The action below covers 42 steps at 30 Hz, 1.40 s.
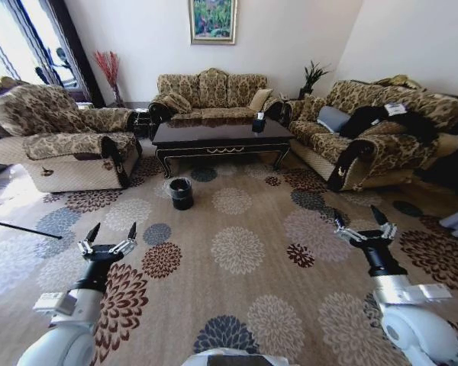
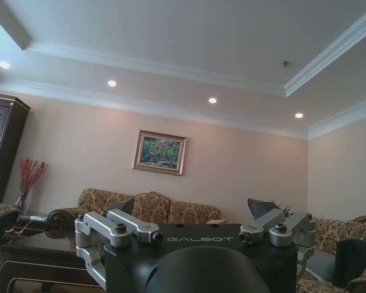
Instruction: Move to the front of the table and pick up the trash from the floor, then place it into the trash bin.
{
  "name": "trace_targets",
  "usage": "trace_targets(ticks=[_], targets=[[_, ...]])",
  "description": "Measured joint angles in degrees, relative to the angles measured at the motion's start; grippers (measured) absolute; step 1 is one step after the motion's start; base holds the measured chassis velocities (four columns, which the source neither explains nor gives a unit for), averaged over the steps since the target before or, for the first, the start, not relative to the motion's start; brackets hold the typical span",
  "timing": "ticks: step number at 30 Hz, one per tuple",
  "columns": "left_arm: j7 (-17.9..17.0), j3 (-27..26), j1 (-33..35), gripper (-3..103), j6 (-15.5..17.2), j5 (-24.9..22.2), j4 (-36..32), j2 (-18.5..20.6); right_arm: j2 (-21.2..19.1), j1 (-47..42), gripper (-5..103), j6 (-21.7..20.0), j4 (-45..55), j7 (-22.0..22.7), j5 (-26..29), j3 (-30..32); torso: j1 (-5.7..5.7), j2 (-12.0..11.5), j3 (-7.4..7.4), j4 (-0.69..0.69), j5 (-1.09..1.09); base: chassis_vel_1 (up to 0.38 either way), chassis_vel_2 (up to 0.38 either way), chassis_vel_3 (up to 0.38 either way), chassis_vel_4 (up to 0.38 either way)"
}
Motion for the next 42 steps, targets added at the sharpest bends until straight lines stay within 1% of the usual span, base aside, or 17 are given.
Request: trace_targets(ticks=[7,11,14,19,22,24,26,28,34,42], targets=[[-0.2,-0.45,0.13,100,1.06,-1.24,-0.09,-0.77,0.0,0.0,100,0.0,0.0,0.0,0.0,0.0,0.69,1.5,0.82,0.0,0.0,0.0,0.0,0.0,0.0],[-0.2,-2.81,2.64,100,1.09,-2.19,-1.24,0.33,0.0,0.0,100,0.0,0.0,0.0,0.0,0.0,1.23,2.77,1.54,0.0,0.0,0.0,0.0,0.0,0.0],[-0.19,-3.51,3.12,100,0.99,-2.4,-1.1,0.8,0.0,0.0,100,0.0,0.0,0.0,0.0,0.0,1.51,3.44,1.92,0.0,0.0,0.0,0.0,0.0,0.0],[-0.18,-2.93,2.64,100,0.93,-1.99,-0.65,0.89,0.0,0.0,100,0.0,0.0,0.0,0.0,0.0,2.0,4.57,2.6,0.0,0.0,0.0,0.0,0.0,0.0],[-0.02,-2.34,2.09,100,0.62,-1.43,-0.18,1.12,0.0,0.0,100,0.0,0.0,0.0,0.0,0.0,2.47,5.69,3.22,0.0,0.0,0.0,0.0,0.0,0.0],[-0.02,-2.24,1.91,100,0.57,-1.39,0.02,1.11,0.0,0.0,100,0.0,0.0,0.0,0.0,0.0,2.57,5.9,3.33,0.0,0.0,0.0,0.0,0.0,0.0],[0.01,-1.84,1.36,100,0.45,-1.4,0.31,0.96,0.0,0.0,100,0.0,0.0,0.0,0.0,0.0,2.97,6.72,3.76,-0.01,0.0,0.0,0.0,0.0,0.0],[0.01,-1.76,1.21,100,0.45,-1.49,0.31,0.95,0.0,0.0,100,0.0,0.0,0.0,0.0,0.0,3.08,6.97,3.91,0.0,0.0,0.0,0.0,0.0,0.0],[0.04,-1.62,0.28,100,0.65,-2.41,-0.28,1.24,0.0,0.0,100,0.0,0.0,0.0,0.0,0.0,3.83,8.74,4.94,0.0,0.0,0.0,0.0,0.0,0.0],[0.3,-1.87,-0.22,100,0.69,-2.19,-1.02,1.37,0.0,0.0,100,0.0,0.0,0.0,0.0,0.0,4.77,10.87,6.11,-0.01,0.0,0.0,0.0,0.0,0.0]])
